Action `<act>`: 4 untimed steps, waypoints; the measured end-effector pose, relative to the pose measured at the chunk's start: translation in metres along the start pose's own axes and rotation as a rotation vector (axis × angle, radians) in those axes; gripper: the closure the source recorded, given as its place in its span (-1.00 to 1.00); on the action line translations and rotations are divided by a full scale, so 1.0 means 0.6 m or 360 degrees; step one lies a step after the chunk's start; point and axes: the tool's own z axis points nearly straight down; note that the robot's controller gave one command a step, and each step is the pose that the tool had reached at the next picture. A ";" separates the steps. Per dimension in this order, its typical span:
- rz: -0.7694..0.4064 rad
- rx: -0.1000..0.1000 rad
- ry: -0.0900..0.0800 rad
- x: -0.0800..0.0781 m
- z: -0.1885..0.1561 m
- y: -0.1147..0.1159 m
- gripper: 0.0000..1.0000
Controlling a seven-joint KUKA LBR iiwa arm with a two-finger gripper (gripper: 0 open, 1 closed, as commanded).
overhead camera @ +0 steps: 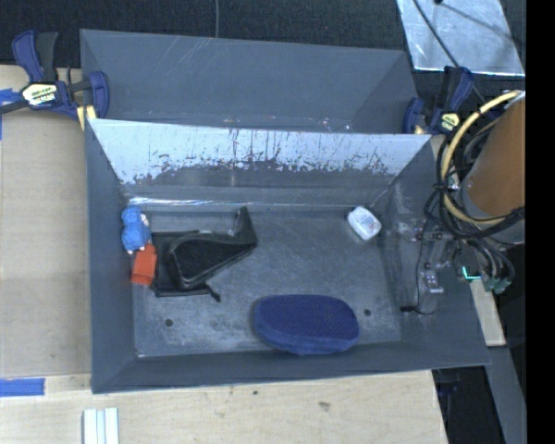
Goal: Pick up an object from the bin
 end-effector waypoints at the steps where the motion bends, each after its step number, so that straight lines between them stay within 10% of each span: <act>1: -0.0306 -0.0003 -0.0001 -0.001 0.212 0.123 -1.00; 2: -0.0388 0.0005 -0.0027 -0.002 0.255 0.130 -1.00; 3: -0.0392 0.0005 -0.0024 -0.001 0.253 0.131 1.00; 4: -0.0539 0.0005 -0.0023 -0.005 0.093 0.135 1.00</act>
Offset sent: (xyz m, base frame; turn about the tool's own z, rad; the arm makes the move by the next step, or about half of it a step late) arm 0.0014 0.0720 -0.1237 -0.1894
